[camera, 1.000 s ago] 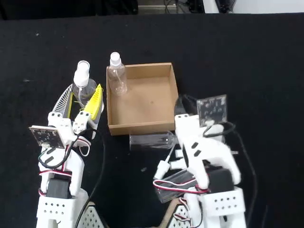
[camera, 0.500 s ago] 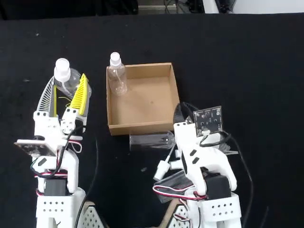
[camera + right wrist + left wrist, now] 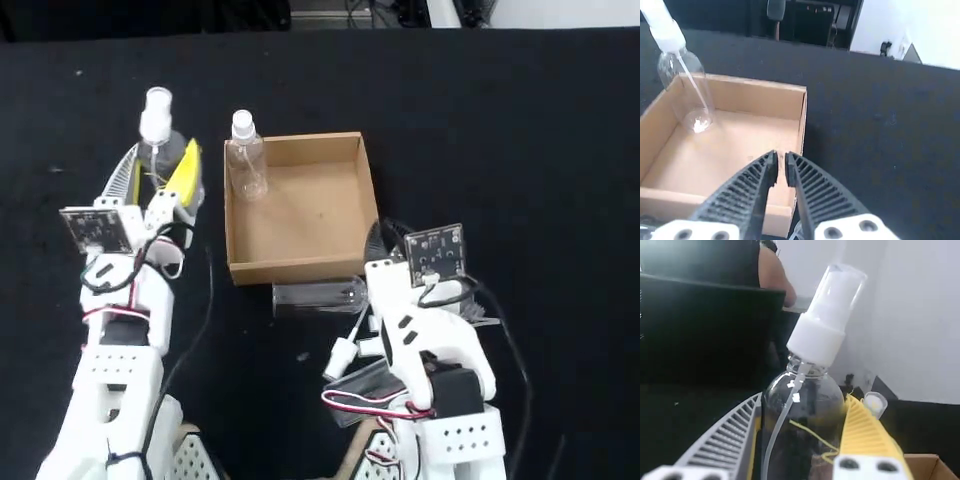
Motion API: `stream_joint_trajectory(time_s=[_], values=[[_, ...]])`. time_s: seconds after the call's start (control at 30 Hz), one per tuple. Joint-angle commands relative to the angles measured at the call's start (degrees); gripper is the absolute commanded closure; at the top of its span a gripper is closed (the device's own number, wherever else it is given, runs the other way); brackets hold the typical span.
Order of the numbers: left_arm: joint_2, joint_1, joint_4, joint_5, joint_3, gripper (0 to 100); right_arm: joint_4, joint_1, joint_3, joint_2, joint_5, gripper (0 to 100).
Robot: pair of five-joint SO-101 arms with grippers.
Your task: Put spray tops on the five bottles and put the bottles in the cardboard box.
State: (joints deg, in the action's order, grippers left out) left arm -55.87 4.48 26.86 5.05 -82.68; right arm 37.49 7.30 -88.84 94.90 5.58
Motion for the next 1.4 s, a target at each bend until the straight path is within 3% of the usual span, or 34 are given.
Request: stream_joint_trajectory(time_s=[0.0,0.23,0.43,0.6,0.8,1.37], values=[[0.6,-5.5,8.6,0.2,-2.2,97,-4.5,-1.0,-1.0,1.1,0.4,98.6],[4.1,-10.6,8.9,0.7,-1.5,97,-5.3,-1.0,-1.6,1.1,0.4,98.6],[10.3,-11.0,9.3,0.7,1.1,97,-5.2,-1.0,-1.7,1.1,0.4,98.6],[16.4,-11.3,20.0,0.7,1.0,97,-5.2,-1.0,-1.7,1.1,0.4,98.6],[25.2,-13.1,25.1,0.7,1.5,97,-5.2,-1.0,-1.7,1.1,0.4,98.6],[48.5,-12.7,52.6,0.7,1.0,97,-5.2,-1.0,-1.7,1.1,0.4,98.6]])
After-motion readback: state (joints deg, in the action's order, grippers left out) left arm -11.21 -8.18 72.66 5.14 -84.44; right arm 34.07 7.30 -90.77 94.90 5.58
